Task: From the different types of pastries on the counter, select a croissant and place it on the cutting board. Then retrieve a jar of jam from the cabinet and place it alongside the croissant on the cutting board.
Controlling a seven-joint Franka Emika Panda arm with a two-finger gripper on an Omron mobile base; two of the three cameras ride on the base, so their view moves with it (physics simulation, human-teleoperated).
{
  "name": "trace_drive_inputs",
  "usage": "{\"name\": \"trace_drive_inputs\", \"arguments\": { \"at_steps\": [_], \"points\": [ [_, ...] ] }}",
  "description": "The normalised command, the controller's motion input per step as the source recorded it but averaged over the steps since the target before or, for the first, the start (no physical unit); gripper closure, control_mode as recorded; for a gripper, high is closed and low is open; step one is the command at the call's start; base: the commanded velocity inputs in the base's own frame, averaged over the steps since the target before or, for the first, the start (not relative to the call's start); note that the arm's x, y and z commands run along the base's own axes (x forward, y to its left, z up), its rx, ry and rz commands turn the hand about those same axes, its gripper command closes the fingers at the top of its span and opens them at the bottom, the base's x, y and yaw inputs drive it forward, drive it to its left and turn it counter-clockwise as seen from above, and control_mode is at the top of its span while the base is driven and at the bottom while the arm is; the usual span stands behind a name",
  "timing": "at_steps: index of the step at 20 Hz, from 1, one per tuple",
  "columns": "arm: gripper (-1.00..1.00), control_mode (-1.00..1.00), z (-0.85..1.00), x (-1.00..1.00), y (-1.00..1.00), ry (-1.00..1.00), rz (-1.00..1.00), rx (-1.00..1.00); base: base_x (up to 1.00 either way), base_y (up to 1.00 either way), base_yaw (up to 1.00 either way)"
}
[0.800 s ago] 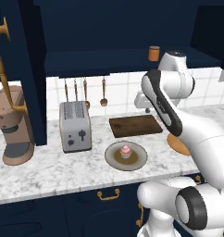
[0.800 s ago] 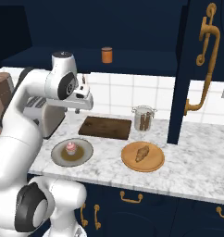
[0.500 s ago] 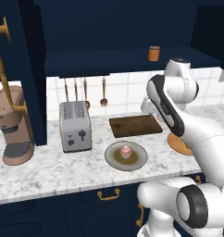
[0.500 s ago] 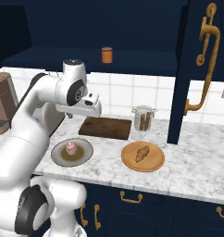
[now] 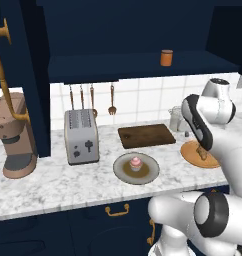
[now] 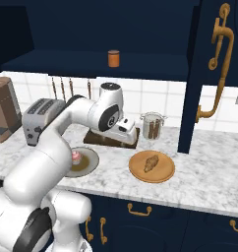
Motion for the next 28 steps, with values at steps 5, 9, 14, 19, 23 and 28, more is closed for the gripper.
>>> {"name": "trace_drive_inputs", "arguments": {
  "at_steps": [5,9,14,19,23,28],
  "points": [
    [-1.0,-1.0,-0.48,0.11,-0.83,0.0,-0.28,0.0,0.0,0.0,0.0],
    [-1.0,-1.0,-0.12,0.06,-0.05,0.02,0.0,0.0,0.0,0.0,0.0],
    [-1.0,-1.0,-0.18,0.36,-0.23,0.0,0.17,0.0,0.0,0.0,0.0],
    [-1.0,-1.0,-0.27,0.33,-0.43,0.0,0.16,-0.02,0.0,0.0,0.0],
    [-1.0,-1.0,-0.43,0.27,-0.28,0.04,0.14,-0.02,0.0,0.0,0.0],
    [-1.0,-1.0,-0.17,0.03,-0.08,0.07,0.02,-0.01,0.0,0.0,0.0]
  ]
}}
